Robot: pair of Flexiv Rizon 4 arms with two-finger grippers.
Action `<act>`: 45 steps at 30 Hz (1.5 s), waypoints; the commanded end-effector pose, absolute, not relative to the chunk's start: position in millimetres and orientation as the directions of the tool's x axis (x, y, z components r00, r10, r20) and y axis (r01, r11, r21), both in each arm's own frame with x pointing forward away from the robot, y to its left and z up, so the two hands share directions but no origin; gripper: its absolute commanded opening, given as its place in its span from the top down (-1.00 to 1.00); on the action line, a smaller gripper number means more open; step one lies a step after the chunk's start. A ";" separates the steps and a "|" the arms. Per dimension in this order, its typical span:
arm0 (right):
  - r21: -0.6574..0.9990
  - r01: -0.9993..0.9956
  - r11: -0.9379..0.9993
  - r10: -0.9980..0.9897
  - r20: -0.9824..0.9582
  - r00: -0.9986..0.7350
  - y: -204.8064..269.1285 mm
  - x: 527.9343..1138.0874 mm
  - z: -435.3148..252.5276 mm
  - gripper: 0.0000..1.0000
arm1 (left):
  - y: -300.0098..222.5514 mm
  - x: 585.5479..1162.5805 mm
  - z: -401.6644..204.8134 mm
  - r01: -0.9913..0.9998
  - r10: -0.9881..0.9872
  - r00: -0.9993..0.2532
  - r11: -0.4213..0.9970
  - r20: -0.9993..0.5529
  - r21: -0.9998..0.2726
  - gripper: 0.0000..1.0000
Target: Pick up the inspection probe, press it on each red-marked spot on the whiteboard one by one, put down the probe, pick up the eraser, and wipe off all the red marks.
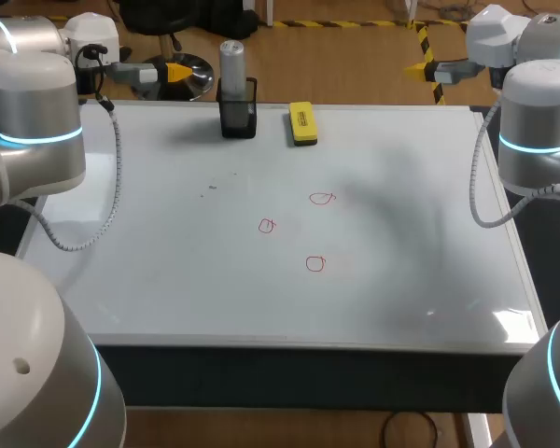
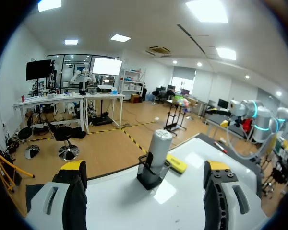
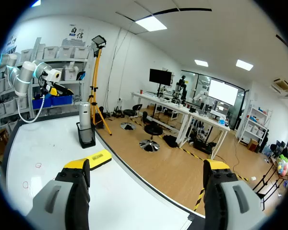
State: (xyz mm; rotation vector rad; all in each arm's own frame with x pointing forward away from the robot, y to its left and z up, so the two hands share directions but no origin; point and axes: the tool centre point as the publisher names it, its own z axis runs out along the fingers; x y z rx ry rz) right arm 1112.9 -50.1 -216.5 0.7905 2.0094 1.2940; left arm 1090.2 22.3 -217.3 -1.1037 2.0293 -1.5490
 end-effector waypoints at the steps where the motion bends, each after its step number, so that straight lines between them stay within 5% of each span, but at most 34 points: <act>1: 0.926 0.156 0.344 0.754 -0.174 -0.633 -49.9 1113.3 -216.2 -1.00 | 22.7 1090.3 -217.1 -0.366 -0.756 -0.632 0.095 0.172 -0.926 -1.00; 37: 0.926 0.156 0.344 0.754 -0.174 -0.633 -49.9 1113.3 -216.2 -1.00 | 22.7 1090.3 -217.1 -0.366 -0.756 -0.632 0.095 0.172 -0.926 -1.00; 45: 0.926 0.156 0.344 0.754 -0.174 -0.633 -49.9 1113.3 -216.2 -1.00 | 17.3 1121.8 -212.1 -0.282 -0.647 -0.749 0.121 0.139 -0.952 -1.00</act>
